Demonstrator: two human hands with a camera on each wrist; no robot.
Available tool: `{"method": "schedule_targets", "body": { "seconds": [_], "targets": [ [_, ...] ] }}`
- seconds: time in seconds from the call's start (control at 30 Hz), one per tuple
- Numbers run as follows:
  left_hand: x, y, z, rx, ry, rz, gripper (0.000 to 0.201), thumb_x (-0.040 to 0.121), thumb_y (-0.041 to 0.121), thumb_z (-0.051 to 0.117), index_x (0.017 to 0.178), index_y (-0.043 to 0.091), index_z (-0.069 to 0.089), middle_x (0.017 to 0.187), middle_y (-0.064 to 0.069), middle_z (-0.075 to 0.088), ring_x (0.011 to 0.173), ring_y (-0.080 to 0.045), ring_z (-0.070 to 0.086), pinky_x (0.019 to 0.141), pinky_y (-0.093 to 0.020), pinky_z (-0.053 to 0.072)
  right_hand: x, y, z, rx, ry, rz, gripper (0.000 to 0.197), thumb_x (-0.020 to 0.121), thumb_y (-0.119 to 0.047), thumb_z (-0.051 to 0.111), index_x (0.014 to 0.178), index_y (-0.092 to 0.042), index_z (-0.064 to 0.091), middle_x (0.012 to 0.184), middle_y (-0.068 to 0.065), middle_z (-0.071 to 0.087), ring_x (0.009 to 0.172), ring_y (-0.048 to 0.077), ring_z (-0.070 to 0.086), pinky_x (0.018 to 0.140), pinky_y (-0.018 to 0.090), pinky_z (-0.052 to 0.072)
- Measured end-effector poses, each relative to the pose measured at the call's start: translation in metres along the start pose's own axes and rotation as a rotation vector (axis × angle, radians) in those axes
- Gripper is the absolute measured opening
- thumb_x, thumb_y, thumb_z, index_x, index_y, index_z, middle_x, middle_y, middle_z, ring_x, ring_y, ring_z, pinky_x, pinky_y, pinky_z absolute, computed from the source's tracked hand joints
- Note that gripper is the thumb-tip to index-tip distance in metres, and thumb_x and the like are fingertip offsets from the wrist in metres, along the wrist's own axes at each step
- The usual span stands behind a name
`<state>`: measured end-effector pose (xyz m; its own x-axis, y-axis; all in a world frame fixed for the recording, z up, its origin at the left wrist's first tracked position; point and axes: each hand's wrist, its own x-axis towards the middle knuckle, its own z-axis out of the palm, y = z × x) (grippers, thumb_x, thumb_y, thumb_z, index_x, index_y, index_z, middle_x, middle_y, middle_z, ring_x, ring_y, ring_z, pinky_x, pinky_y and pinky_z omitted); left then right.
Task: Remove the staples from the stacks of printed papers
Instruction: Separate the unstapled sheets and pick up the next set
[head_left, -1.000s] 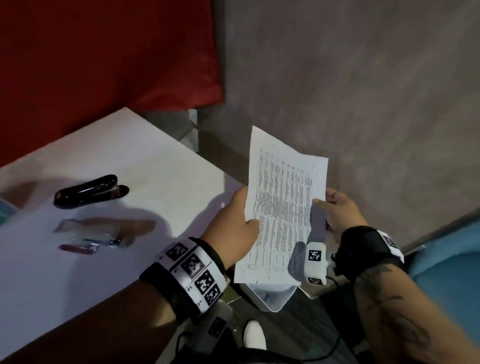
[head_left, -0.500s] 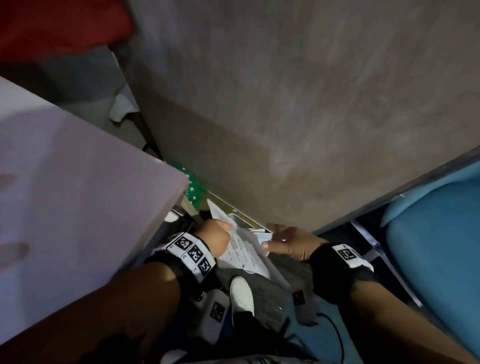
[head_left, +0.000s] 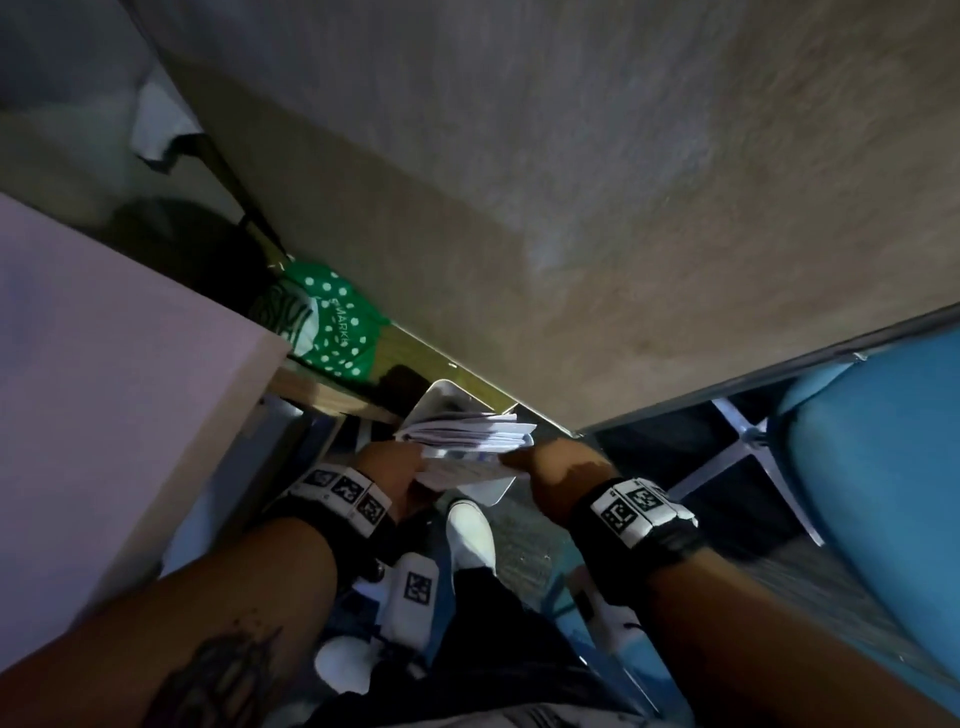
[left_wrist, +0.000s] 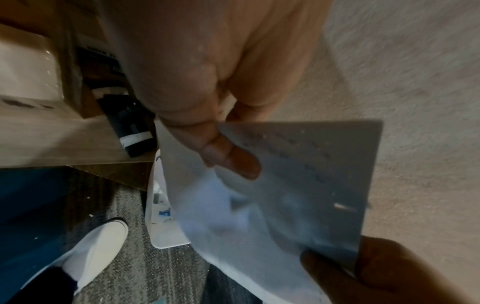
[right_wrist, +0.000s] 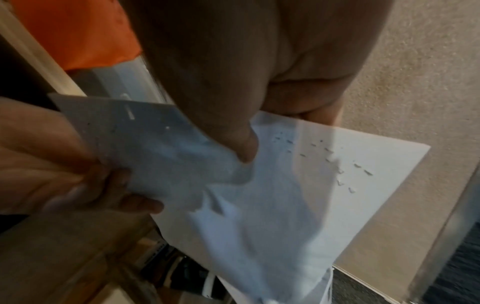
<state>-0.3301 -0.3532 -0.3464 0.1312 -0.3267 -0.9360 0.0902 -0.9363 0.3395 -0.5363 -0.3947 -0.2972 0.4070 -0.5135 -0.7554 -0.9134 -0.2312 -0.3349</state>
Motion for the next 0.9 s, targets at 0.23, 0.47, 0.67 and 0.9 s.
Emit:
{"method": "schedule_targets", "body": {
  "seconds": [0.23, 0.47, 0.67, 0.9],
  "targets": [
    [0.012, -0.014, 0.006, -0.168, 0.009, -0.069, 0.035, 0.097, 0.006, 0.048, 0.132, 0.004, 0.051, 0.091, -0.016, 0.061, 0.066, -0.023, 0.060, 0.060, -0.028, 0.051, 0.033, 0.013, 0.003, -0.085, 0.013, 0.045, 0.047, 0.099, -0.015, 0.040, 0.142, -0.032, 0.047, 0.144, 0.006, 0.049, 0.132, 0.025, 0.047, 0.108, 0.026, 0.032],
    [0.028, -0.017, 0.008, -0.258, 0.038, -0.030, 0.035, 0.100, 0.008, 0.040, 0.134, 0.012, 0.049, 0.108, -0.016, 0.061, 0.080, -0.024, 0.058, 0.071, -0.029, 0.044, 0.082, 0.009, 0.024, -0.199, -0.117, 0.071, 0.042, 0.095, -0.016, 0.042, 0.133, -0.024, 0.056, 0.134, 0.006, 0.058, 0.126, 0.027, 0.053, 0.105, 0.036, 0.043],
    [0.032, -0.018, 0.004, -0.195, 0.064, 0.028, 0.042, 0.099, 0.004, 0.041, 0.140, 0.013, 0.046, 0.125, -0.011, 0.058, 0.107, -0.027, 0.056, 0.092, -0.037, 0.043, 0.102, 0.002, 0.038, -0.212, -0.152, 0.077, 0.031, 0.097, -0.015, 0.043, 0.123, -0.010, 0.060, 0.129, 0.010, 0.060, 0.124, 0.027, 0.054, 0.105, 0.037, 0.038],
    [0.032, -0.017, 0.002, -0.092, 0.016, 0.055, 0.049, 0.097, -0.003, 0.042, 0.144, 0.011, 0.039, 0.147, -0.011, 0.043, 0.134, -0.028, 0.043, 0.112, -0.041, 0.035, 0.114, -0.004, 0.048, -0.181, -0.112, 0.072, 0.033, 0.099, -0.018, 0.038, 0.125, -0.011, 0.058, 0.132, 0.010, 0.059, 0.126, 0.028, 0.051, 0.112, 0.045, 0.033]
  ]
}}
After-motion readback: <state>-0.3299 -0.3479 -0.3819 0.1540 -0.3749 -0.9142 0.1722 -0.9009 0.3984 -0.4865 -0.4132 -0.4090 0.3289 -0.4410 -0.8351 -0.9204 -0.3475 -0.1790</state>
